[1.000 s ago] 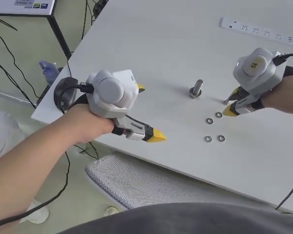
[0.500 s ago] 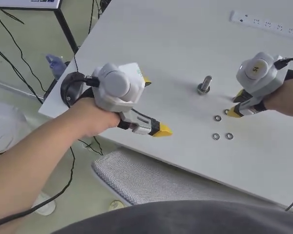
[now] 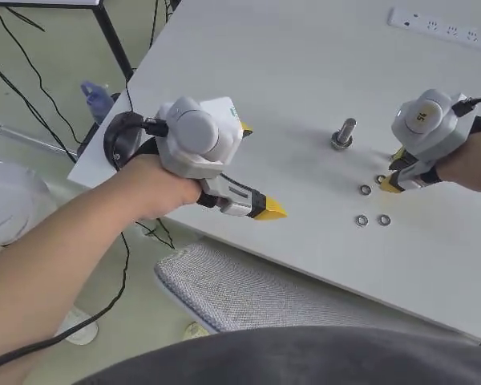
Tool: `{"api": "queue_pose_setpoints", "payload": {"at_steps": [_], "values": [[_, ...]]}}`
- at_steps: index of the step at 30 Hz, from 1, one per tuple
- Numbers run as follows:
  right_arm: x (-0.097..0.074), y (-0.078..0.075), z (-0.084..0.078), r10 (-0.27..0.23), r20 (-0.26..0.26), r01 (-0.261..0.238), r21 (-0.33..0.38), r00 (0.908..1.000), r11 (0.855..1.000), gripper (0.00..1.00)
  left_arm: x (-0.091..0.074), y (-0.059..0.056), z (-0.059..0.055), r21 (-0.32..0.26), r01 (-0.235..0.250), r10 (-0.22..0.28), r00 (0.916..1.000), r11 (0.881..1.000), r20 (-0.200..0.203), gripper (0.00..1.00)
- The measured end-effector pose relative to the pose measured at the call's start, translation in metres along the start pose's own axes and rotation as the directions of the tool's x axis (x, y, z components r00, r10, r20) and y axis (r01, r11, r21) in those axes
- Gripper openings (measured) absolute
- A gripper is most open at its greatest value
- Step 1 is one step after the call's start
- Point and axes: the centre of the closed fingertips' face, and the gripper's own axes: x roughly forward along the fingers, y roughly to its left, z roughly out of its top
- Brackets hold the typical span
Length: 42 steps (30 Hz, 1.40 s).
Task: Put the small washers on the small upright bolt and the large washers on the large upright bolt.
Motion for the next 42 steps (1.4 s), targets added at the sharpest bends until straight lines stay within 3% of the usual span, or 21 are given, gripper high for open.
{"api": "queue_pose_setpoints", "payload": {"at_steps": [10, 23, 25, 36, 42], "values": [[0.008, -0.005, 0.000, 0.000, -0.006, 0.000, -0.005, 1.0000, 1.000, 0.26, 0.002, -0.001, 0.003, 0.013, 0.006, -0.006, 1.0000, 1.000, -0.002, 0.86], [0.011, -0.006, 0.001, -0.023, -0.018, 0.022, -0.025, 0.9996, 0.999, 0.23, -0.002, 0.002, -0.004, 0.000, -0.001, 0.001, 0.9999, 1.000, -0.013, 0.85], [0.011, -0.004, 0.001, -0.020, -0.019, 0.019, -0.051, 0.9996, 0.999, 0.21, -0.002, 0.002, -0.002, 0.001, -0.001, 0.001, 1.0000, 1.000, -0.009, 0.85], [0.009, 0.001, 0.000, -0.026, -0.017, 0.025, -0.053, 0.9995, 0.998, 0.15, -0.003, -0.001, -0.002, 0.002, 0.006, -0.006, 1.0000, 1.000, -0.007, 0.84], [0.008, 0.003, 0.001, -0.033, -0.053, 0.029, -0.082, 0.9981, 0.996, 0.14, -0.003, -0.004, -0.003, 0.006, 0.010, -0.010, 0.9999, 1.000, -0.009, 0.83]]}}
